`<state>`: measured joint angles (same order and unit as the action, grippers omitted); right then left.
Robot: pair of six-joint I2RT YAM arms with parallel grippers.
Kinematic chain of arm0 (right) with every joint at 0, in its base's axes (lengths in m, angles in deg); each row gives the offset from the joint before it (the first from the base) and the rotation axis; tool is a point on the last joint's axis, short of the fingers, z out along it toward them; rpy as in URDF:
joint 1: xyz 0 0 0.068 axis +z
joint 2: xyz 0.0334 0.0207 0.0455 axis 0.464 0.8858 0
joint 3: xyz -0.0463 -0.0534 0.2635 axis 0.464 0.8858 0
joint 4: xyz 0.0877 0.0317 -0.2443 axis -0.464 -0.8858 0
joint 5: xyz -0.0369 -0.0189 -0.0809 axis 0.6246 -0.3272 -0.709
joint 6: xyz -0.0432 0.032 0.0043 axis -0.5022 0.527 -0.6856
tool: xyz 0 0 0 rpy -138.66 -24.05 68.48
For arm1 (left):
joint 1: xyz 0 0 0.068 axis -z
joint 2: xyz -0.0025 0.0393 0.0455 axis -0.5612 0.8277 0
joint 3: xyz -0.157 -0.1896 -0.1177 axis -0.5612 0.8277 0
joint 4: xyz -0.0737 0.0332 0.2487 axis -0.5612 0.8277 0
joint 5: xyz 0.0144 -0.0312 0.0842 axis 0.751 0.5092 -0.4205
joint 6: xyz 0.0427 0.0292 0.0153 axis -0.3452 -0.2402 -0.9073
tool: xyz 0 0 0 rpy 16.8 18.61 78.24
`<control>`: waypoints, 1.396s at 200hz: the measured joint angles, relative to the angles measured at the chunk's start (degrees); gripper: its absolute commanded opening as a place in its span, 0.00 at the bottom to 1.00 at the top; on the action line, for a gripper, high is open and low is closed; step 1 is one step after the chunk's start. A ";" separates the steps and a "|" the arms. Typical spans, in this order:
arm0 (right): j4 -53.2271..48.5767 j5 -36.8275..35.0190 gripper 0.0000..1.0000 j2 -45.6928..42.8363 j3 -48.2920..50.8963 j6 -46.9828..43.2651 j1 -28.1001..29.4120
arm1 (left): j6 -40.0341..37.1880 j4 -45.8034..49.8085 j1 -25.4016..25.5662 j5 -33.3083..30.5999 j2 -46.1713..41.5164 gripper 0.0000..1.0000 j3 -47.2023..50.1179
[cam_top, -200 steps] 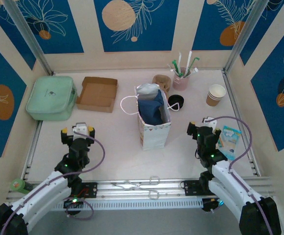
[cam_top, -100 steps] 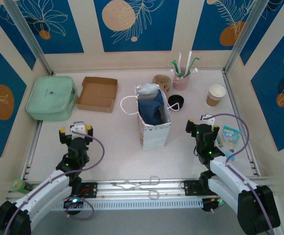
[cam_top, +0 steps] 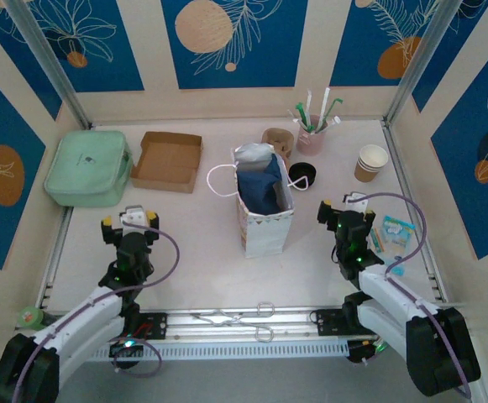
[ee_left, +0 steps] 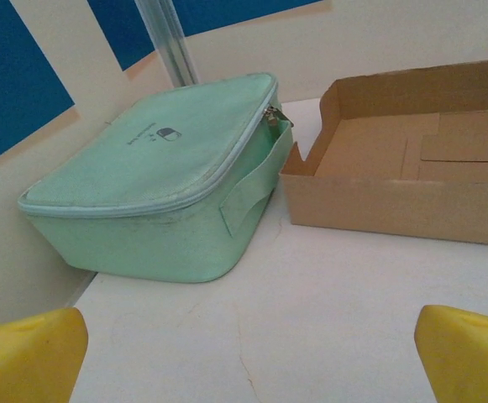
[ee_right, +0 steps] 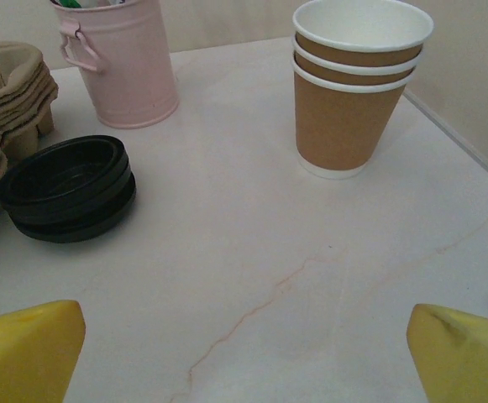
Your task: Pack the takeout coffee
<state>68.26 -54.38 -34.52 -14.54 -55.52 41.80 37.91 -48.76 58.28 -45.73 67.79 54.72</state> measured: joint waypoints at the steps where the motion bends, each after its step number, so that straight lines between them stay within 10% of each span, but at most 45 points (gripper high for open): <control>1: 0.07 -0.02 0.99 0.04 0.02 -0.07 0.00 | -0.02 -0.07 -0.04 0.00 0.11 0.99 0.00; 279: 25.73 1.92 0.99 24.39 -3.37 -8.37 -0.46 | -1.03 -32.74 -6.21 4.17 28.92 0.99 0.17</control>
<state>93.98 -52.46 -10.12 -17.91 -63.89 41.34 36.88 -81.50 52.07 -41.55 96.71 54.90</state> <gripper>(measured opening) 0.992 0.995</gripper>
